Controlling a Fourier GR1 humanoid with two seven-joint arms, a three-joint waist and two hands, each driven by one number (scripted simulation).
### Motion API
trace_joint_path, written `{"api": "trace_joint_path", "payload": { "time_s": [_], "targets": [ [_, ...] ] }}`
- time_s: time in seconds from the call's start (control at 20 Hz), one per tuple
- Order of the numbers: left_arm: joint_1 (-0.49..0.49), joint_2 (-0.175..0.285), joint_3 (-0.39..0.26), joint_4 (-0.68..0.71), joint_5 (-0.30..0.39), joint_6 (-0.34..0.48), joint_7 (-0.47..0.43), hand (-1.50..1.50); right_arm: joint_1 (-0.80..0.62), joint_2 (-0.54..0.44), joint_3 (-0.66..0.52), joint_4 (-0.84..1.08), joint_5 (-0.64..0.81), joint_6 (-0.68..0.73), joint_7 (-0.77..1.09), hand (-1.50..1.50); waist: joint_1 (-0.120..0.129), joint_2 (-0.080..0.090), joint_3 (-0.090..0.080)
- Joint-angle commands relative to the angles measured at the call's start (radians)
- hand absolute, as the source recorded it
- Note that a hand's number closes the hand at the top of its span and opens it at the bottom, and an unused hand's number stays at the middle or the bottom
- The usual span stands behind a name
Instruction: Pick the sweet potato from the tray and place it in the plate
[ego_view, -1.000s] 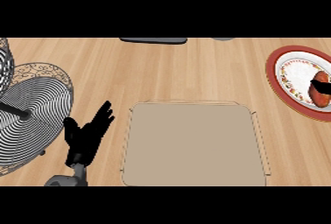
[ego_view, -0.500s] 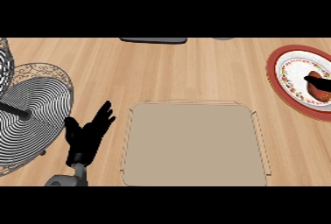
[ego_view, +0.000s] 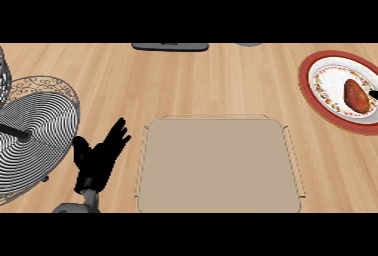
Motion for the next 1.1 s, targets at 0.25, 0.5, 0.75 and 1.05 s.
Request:
{"api": "trace_joint_path", "payload": {
  "time_s": [0.25, 0.5, 0.75, 1.05],
  "targets": [
    [-0.007, -0.003, 0.019, 0.039, -0.007, 0.014, 0.016, 0.00, 0.144, -0.079, -0.015, 0.046, -0.052, 0.372, -0.124, -1.50, -0.028, -0.009, -0.005],
    [0.053, 0.010, 0.025, -0.047, -0.004, 0.011, 0.037, 0.00, 0.223, -0.087, 0.036, 0.029, -0.040, 0.454, -0.128, -1.50, -0.037, -0.018, -0.008],
    [0.038, 0.022, 0.057, 0.009, 0.004, -0.027, 0.002, 0.00, 0.267, -0.019, 0.094, -0.035, -0.036, 0.369, -0.143, -1.50, -0.043, -0.020, -0.009],
    [0.050, -0.008, 0.047, 0.019, -0.008, -0.027, -0.018, 0.00, 0.367, 0.011, 0.130, -0.144, -0.065, 0.355, -0.112, -1.50, -0.049, -0.022, -0.010]
  ]
}}
